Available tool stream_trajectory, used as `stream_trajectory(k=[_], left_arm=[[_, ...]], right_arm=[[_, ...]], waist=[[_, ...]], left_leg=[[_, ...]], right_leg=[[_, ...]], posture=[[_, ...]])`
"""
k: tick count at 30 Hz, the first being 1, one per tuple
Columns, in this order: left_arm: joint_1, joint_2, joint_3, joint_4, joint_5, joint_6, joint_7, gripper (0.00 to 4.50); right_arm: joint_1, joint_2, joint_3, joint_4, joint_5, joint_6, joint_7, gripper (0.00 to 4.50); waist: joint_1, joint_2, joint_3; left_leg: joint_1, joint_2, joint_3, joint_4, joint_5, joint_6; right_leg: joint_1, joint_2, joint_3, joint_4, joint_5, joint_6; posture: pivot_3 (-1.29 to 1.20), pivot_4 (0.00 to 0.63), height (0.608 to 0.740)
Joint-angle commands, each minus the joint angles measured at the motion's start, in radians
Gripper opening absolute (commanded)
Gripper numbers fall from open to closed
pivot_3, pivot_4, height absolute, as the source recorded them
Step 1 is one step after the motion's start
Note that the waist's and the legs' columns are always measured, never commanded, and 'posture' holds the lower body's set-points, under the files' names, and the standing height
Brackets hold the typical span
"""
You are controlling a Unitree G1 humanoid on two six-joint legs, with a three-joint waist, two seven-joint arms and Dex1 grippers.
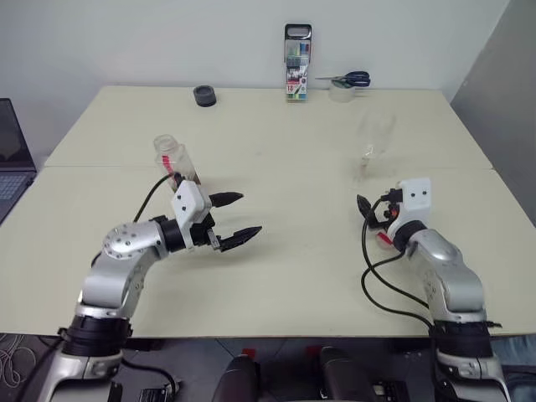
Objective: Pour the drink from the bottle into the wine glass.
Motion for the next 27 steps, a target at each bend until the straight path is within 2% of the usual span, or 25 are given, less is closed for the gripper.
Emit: stream_trajectory(k=[1,11,17,20,27], left_arm=[[-0.020,0.039,-0.027,-0.018,-0.017,0.006,-0.098,4.46],[-0.069,0.040,-0.041,0.004,0.012,-0.034,-0.139,4.46],[-0.077,0.036,-0.031,0.002,0.002,-0.017,-0.132,4.46],[-0.076,0.038,-0.028,0.005,0.004,-0.020,-0.131,4.50],[-0.066,0.039,-0.022,0.001,0.007,-0.024,-0.123,4.50]], right_arm=[[-0.087,0.005,-0.003,0.127,-0.016,-0.106,0.006,4.50],[-0.369,0.021,-0.023,0.653,-0.042,-0.375,0.029,4.50],[-0.475,0.019,-0.022,0.871,-0.052,-0.482,0.045,4.50],[-0.514,0.018,-0.028,0.949,-0.047,-0.527,0.053,3.60],[-0.578,0.026,-0.023,1.078,-0.056,-0.583,0.076,1.03]], waist=[[-0.007,0.000,0.000],[-0.012,0.001,0.001],[-0.014,0.001,0.001],[-0.018,0.001,0.001],[-0.027,0.001,0.001]], left_leg=[[0.000,0.000,0.000,0.000,0.000,0.000],[0.000,0.000,0.000,0.001,0.000,0.000],[-0.001,0.000,0.000,0.000,0.000,0.000],[-0.001,0.000,0.000,0.000,0.000,0.000],[-0.001,0.000,0.000,0.000,0.000,0.000]], right_leg=[[0.000,0.000,0.000,0.000,0.000,0.000],[0.000,0.000,0.001,0.000,0.000,0.000],[0.000,0.000,0.001,0.000,0.000,0.000],[-0.001,0.000,0.001,0.000,0.000,0.000],[-0.001,0.000,0.001,0.001,0.000,0.000]], posture=[[0.00,0.150,0.740],[0.00,0.150,0.740],[0.00,0.150,0.740],[0.00,0.150,0.740],[0.00,0.150,0.740]])
